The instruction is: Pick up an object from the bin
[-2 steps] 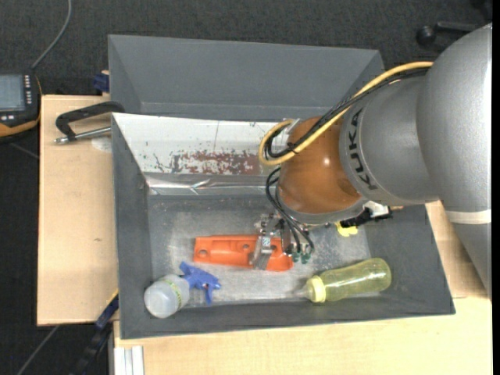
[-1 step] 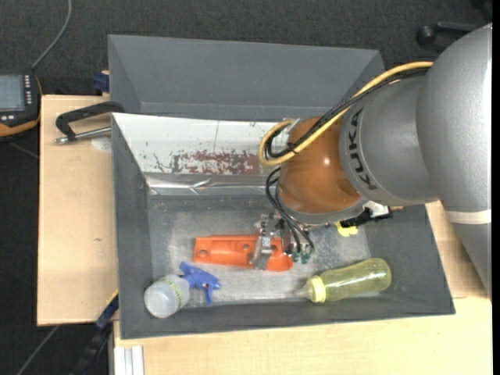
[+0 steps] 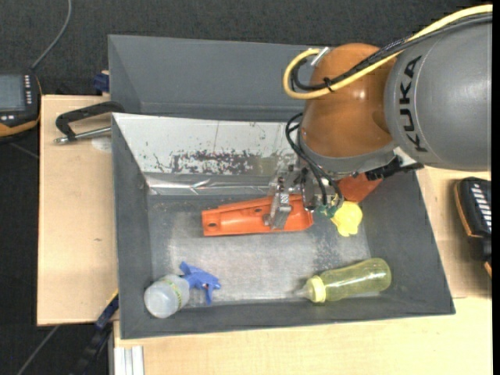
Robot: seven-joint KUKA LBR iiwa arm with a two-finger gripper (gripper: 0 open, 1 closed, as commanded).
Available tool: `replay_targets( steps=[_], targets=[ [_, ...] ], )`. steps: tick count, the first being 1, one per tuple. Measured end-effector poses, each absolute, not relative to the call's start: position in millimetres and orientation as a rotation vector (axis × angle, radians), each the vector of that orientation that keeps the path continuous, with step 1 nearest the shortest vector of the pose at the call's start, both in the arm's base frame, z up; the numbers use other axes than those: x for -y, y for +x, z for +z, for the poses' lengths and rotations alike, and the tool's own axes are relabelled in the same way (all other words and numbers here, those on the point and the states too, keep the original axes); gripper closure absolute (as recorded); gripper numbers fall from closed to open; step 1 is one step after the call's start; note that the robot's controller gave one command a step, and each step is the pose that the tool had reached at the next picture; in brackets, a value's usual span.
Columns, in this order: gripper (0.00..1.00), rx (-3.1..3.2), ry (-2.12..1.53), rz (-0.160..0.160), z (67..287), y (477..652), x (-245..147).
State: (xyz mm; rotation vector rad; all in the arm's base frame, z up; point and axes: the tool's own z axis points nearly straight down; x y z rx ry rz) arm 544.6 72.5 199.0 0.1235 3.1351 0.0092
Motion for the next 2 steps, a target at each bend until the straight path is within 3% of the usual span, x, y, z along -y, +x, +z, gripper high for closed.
replay_targets(
  steps=[1,2],
  targets=[
    [1.0,-3.135,0.124,0.009,199,544.5,-72],
    [1.0,-3.127,0.131,0.012,345,550.4,-76]
  ],
)
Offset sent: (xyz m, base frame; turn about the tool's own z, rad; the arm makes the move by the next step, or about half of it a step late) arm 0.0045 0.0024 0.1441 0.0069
